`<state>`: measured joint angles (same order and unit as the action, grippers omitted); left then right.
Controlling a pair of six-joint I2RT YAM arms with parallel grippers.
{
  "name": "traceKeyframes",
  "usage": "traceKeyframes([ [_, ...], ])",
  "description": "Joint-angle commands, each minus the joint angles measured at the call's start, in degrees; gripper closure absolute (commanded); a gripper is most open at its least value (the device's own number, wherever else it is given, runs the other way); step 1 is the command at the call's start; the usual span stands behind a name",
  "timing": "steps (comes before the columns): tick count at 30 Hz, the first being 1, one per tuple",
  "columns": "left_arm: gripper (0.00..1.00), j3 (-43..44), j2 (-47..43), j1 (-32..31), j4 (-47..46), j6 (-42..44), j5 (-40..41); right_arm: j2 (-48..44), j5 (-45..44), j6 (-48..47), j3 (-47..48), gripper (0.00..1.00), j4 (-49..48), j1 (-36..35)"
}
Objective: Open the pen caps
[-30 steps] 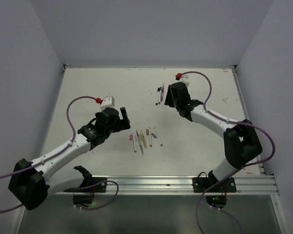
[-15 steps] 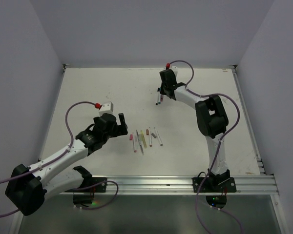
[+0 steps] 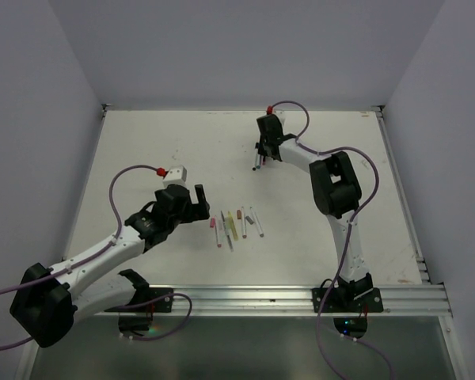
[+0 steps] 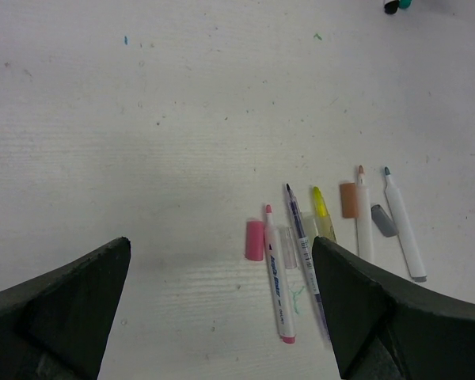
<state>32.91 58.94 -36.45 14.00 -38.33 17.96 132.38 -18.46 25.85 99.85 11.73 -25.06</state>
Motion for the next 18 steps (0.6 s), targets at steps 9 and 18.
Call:
traceKeyframes([
  [9, 0.00, 0.6, 0.6, 0.0, -4.1, 0.2, -3.7, -8.1, -0.6, -1.8, -13.4, 1.00, -0.3, 1.3],
  [18, 0.00, 4.5, 3.7, 0.0, -11.4, -3.4, -15.2, -36.7, 10.6, -5.1, -42.7, 1.00, -14.9, -0.2],
])
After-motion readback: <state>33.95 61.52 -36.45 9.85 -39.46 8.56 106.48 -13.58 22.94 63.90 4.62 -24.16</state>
